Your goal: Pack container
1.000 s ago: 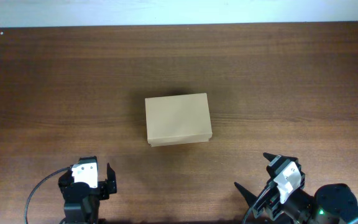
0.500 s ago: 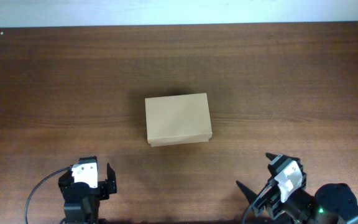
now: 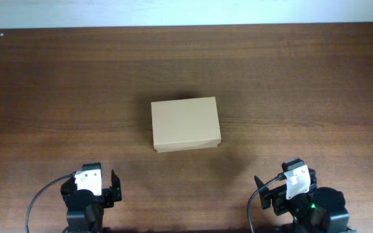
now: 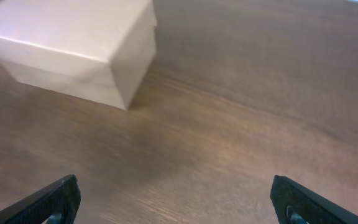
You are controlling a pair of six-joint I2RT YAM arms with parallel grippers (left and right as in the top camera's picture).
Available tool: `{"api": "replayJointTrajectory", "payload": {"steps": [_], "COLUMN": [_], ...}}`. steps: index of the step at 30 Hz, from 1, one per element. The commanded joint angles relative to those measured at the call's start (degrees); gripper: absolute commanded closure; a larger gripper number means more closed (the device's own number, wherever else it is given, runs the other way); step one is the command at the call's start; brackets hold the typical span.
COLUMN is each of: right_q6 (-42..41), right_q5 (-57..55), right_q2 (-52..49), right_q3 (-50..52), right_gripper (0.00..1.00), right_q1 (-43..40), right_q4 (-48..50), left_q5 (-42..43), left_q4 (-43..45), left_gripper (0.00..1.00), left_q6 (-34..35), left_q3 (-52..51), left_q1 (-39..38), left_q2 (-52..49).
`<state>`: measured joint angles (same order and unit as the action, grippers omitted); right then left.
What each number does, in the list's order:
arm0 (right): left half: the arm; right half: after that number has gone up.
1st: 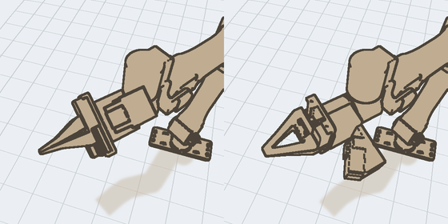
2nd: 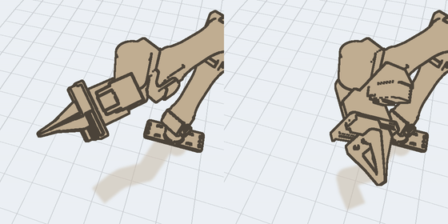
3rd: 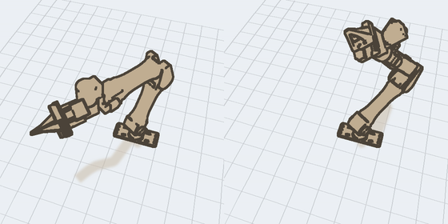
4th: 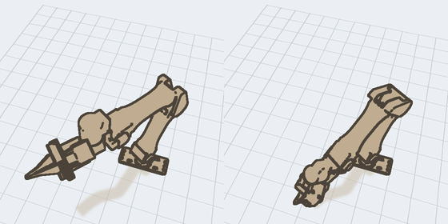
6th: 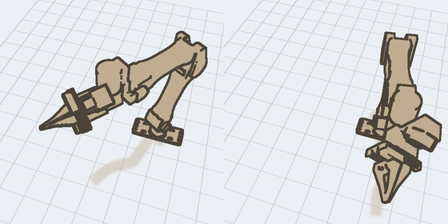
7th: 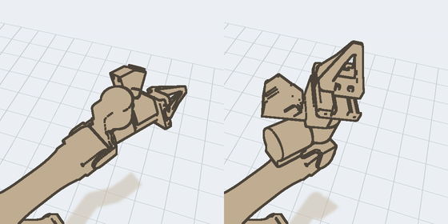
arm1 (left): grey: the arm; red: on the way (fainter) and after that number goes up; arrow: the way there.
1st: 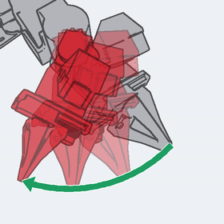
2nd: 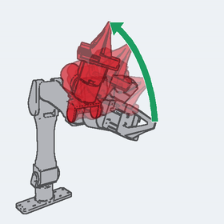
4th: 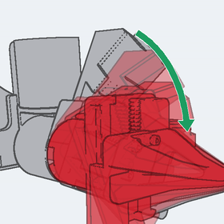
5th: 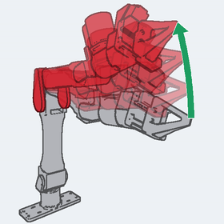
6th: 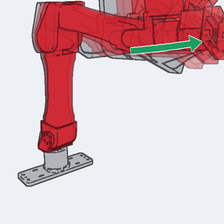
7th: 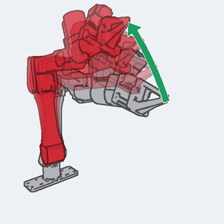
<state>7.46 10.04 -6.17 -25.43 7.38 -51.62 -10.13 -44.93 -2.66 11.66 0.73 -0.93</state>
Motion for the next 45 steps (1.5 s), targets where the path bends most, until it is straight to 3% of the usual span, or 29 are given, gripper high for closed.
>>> {"api": "replayJointTrajectory", "payload": {"steps": [1,10,45], "right_q6": [-0.48,-0.90,-0.90], "right_q5": [1.33,3.43,2.86], "right_q2": [3.67,6.03,6.03], "right_q3": [3.93,10.69,11.39], "right_gripper": [0.01,0.01,0.01], "right_q1": [-3.58,-6.71,-6.69], "right_q4": [0.26,0.55,2.54], "left_q5": [-0.63,-0.63,-0.63], "left_q4": [-0.07,-0.07,-0.07], "left_gripper": [0.00,0.01,0.00], "left_q6": [-1.09,-1.09,-1.09], "left_q3": [-0.59,-0.59,-0.59], "left_q1": [0.09,0.09,0.09], "left_q2": [0.63,0.63,0.63]}}
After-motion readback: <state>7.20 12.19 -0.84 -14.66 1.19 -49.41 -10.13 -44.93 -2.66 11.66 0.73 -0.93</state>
